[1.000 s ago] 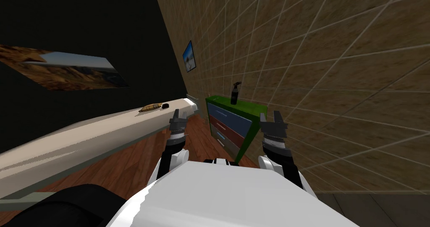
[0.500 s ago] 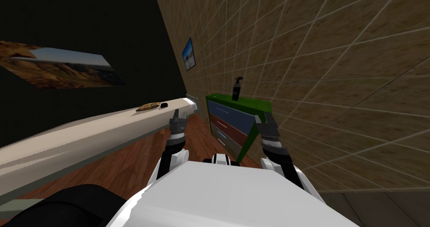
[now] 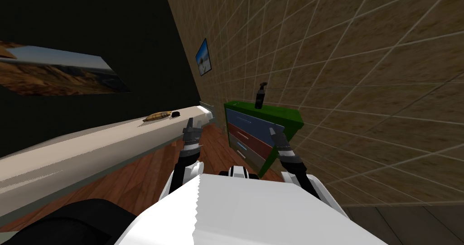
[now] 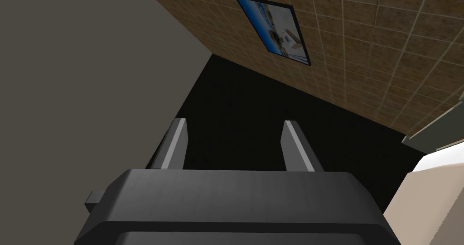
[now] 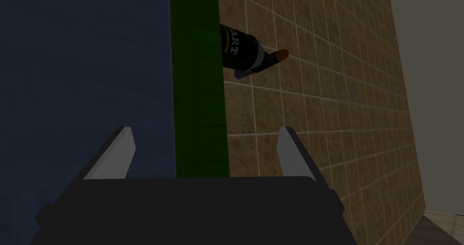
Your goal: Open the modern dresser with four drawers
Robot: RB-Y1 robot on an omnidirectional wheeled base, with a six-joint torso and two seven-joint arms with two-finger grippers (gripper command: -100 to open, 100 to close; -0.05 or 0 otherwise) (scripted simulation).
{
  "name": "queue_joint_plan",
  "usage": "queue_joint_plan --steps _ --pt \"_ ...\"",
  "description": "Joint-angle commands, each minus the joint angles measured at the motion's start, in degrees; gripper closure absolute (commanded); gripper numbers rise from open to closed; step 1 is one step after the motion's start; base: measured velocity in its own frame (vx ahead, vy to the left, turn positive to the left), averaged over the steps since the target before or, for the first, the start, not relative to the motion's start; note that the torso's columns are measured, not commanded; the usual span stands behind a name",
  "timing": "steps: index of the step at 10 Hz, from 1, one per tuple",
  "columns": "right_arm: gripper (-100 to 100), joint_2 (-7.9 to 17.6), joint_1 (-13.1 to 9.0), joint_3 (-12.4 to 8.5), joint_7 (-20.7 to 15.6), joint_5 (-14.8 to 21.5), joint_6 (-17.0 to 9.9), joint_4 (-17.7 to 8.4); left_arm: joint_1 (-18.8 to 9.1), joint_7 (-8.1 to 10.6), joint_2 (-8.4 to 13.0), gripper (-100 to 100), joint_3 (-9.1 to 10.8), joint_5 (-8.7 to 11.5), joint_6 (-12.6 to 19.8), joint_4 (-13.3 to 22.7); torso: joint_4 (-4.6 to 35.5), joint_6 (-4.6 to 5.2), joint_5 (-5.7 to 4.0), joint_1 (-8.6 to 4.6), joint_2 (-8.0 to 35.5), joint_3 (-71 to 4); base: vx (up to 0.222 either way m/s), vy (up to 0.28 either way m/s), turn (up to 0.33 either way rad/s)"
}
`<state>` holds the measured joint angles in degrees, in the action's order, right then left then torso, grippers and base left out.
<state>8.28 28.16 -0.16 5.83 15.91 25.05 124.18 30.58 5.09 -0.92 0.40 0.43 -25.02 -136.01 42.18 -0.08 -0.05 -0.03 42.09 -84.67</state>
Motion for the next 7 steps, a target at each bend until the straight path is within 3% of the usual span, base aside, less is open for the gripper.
queue_joint_plan --steps 1,4,7 --pt "-100 1.7 -0.2 0.0 -0.8 4.3 -2.8 -2.4 0.0 0.00 0.0 0 0.00 0.0 0.0 0.0 0.0 0.03 0.00 -0.09 0.0 0.0 0.032 0.097 -0.040" --pt "-100 2.6 -0.5 0.2 -1.4 8.3 -4.6 -3.9 0.0 0.00 0.0 0 0.00 0.0 0.0 0.0 0.1 0.08 0.03 0.00 0.2 0.1 0.022 0.081 -0.036" --pt "-100 4.0 -1.0 0.7 -2.8 13.5 -8.5 -7.1 0.0 0.00 0.0 0 0.00 0.0 0.0 0.0 0.1 0.07 0.06 0.05 0.1 0.1 0.037 0.103 -0.045"
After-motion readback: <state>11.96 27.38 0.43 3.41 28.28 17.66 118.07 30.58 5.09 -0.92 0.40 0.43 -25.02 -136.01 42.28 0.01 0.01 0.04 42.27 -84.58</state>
